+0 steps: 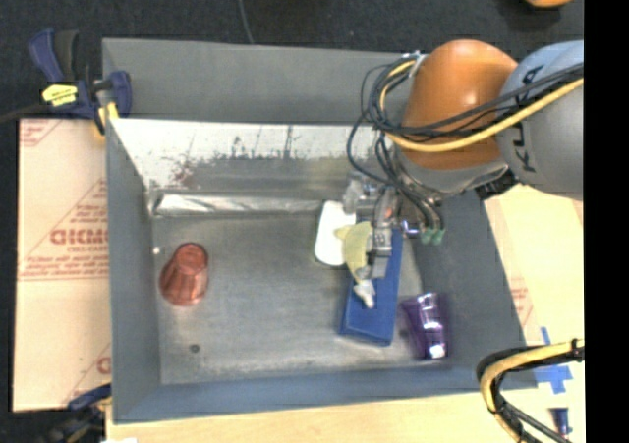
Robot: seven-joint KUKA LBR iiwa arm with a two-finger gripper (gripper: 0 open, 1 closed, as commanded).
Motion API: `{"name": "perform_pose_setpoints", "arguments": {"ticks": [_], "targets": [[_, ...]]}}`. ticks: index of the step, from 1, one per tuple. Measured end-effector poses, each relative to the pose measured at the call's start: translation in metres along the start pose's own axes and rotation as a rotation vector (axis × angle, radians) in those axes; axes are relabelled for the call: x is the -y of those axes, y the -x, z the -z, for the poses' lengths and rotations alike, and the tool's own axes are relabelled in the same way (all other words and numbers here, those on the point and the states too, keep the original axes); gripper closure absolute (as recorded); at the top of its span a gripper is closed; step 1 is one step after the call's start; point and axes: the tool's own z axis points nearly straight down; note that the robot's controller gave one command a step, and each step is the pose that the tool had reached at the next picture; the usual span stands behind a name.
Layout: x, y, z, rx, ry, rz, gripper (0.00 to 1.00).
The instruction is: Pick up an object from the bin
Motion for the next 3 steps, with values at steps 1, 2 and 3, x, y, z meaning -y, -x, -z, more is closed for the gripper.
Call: {"name": "perform_pose_setpoints", "arguments": {"ticks": [1, 2, 3], "targets": [[0.000, 0.001, 0.005, 0.009, 0.000, 0.000, 0.00], [0.001, -0.013, 0.057, 0.006, 0.001, -0.021, 0.00], [0.001, -0.002, 0.043, 0.026, 0.001, -0.098, 0.00]]}}
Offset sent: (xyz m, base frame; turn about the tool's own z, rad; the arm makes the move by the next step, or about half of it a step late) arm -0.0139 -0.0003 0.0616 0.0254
